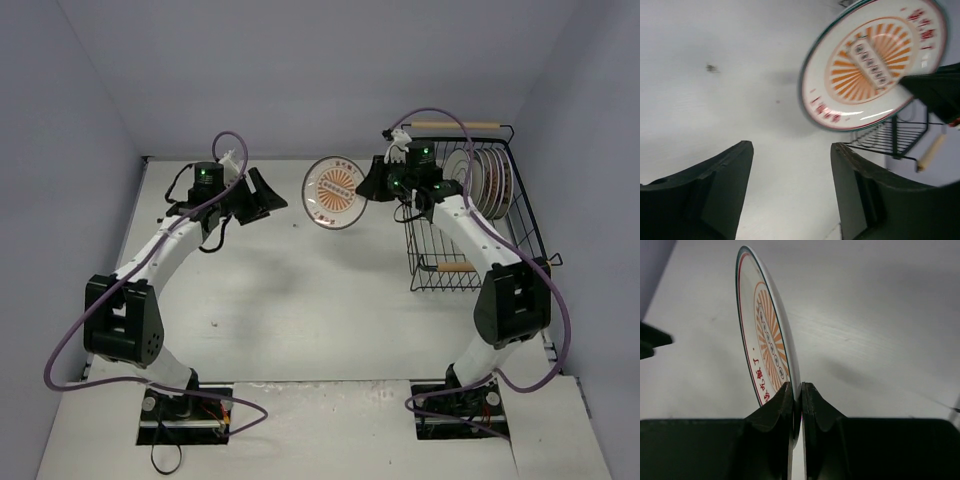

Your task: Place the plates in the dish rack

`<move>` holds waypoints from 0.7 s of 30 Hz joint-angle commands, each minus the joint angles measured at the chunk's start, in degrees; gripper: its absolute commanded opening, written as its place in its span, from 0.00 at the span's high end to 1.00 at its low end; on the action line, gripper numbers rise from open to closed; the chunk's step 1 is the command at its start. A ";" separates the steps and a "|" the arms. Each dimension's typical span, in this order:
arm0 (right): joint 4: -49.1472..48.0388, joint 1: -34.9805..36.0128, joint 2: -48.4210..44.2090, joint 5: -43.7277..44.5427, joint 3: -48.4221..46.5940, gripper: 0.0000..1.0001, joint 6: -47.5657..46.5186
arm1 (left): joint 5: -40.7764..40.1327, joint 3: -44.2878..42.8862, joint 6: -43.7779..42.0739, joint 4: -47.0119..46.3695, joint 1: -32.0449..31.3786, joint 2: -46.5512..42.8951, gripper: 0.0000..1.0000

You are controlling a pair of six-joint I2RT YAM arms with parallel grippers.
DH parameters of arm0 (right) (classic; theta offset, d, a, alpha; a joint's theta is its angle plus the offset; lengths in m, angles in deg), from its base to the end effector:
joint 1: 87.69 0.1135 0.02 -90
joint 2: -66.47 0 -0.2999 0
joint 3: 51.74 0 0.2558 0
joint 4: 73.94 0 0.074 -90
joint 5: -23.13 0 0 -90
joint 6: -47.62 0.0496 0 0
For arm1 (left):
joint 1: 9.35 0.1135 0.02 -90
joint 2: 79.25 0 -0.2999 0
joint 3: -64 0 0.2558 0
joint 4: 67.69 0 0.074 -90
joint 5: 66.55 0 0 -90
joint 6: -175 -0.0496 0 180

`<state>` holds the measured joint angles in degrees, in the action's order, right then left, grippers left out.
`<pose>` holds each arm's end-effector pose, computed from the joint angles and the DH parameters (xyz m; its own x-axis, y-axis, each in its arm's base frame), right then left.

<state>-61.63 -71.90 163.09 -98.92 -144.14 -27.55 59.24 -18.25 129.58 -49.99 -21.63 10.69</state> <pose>0.3979 0.1399 0.3596 -0.4490 0.0985 -0.8881 -0.6261 0.6744 0.3913 0.3616 -0.1084 0.3302 -0.7819 -0.4125 -0.4675 0.1965 0.5485 -0.8127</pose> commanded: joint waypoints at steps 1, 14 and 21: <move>0.99 -1.11 -8.20 18.22 -7.47 1.00 -9.36 | -13.00 -7.68 -12.39 17.72 0.06 -3.88 0.35; -0.31 -7.00 -6.62 52.79 -9.51 1.00 -28.27 | -34.03 -6.64 -21.99 35.23 0.06 -10.65 0.29; -5.51 -10.87 -0.47 52.18 -7.92 1.00 -31.61 | -35.26 -5.84 -23.22 37.25 0.06 -13.90 0.29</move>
<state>-58.71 -82.45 161.30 -49.11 -151.92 -56.08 26.19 -23.03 108.31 -13.73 -21.65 -0.48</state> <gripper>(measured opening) 0.098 0.707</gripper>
